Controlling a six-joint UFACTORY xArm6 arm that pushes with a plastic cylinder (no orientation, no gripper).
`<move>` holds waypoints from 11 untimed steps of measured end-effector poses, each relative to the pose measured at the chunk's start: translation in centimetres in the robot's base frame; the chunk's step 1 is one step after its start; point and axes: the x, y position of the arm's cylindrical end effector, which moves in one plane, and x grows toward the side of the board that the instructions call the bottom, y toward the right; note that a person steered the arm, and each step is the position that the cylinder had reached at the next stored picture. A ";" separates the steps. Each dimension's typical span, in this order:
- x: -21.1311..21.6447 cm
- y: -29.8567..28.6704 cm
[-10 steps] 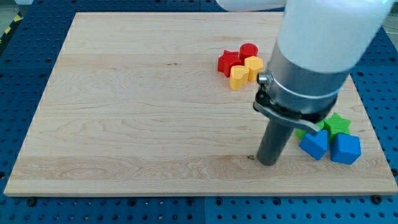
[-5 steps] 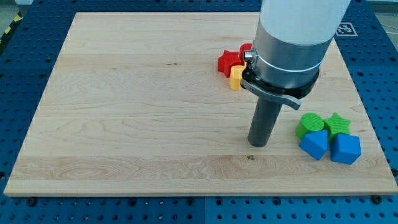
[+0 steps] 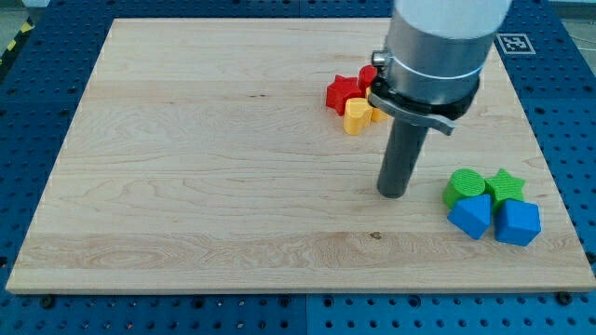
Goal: Push the hexagon into the red star
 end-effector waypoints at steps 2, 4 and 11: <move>-2.8 2.3; -5.7 6.3; -13.2 -0.7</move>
